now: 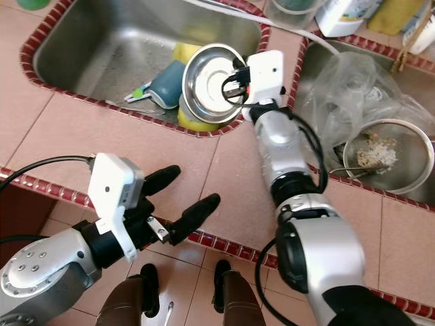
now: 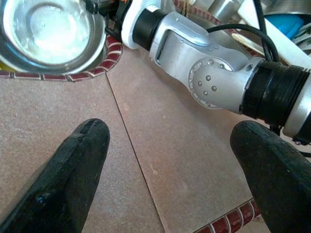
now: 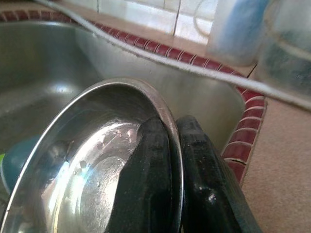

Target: Kitchen organization

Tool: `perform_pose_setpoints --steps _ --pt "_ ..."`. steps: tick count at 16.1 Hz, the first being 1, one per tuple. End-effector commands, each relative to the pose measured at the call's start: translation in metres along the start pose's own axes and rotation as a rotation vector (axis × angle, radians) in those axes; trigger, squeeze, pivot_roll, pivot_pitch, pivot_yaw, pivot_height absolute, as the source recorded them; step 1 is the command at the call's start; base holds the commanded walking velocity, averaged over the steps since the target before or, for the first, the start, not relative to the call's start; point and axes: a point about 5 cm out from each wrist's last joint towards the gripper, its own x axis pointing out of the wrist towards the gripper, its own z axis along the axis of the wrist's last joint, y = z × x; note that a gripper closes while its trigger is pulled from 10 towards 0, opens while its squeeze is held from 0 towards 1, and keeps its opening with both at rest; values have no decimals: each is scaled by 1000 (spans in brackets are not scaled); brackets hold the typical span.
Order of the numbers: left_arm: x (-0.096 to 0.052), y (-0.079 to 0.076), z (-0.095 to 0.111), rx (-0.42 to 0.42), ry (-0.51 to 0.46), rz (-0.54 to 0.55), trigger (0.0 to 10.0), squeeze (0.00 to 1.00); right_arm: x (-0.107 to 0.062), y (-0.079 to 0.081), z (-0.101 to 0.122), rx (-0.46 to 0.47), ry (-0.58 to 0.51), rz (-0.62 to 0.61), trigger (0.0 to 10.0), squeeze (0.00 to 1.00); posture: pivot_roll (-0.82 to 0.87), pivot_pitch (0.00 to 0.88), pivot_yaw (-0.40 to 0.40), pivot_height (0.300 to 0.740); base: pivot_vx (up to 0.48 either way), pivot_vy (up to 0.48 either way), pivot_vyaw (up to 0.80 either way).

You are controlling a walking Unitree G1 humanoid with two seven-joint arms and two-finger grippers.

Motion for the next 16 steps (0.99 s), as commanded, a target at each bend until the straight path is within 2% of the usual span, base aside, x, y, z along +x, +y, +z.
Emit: perform_pose_setpoints --steps 1,3,4,5,7,10,11,12,14,16 --pt "0 -3 1 2 -5 -11 10000 0 -19 -12 -36 43 170 -33 10000 0 38 451 -100 740 0 0 0" --pt "2 5 10 36 -35 6 10000 0 -22 -12 -40 64 201 -10 10000 0 36 450 -98 740 0 0 0" --pt "8 17 26 45 -100 41 10000 0 -23 -10 -43 78 222 20 10000 0 35 448 -97 740 0 0 0" --pt "9 19 29 43 -110 47 10000 0 -23 -9 -43 86 228 20 10000 0 35 448 -97 740 0 0 0" --pt "8 20 29 69 -102 40 10000 0 -24 -7 -47 118 266 41 10000 0 32 449 -95 740 0 0 0" --pt "10 18 30 62 -101 29 10000 0 -25 -4 -51 174 306 74 10000 0 35 451 -95 740 0 0 0" --pt "10 18 30 62 -98 28 10000 0 -25 -2 -52 181 319 90 10000 157 33 453 -95 740 0 0 0" --pt "10 18 29 59 -96 27 10000 0 -26 0 -54 221 341 115 10000 1000 31 453 -97 740 0 0 0" --pt "9 17 28 63 -90 17 10000 0 -26 3 -54 225 335 143 10000 1000 30 454 -101 740 0 0 0" --pt "9 19 28 58 -89 24 10000 0 -26 6 -49 240 284 174 10000 1000 32 452 -100 740 0 0 0"
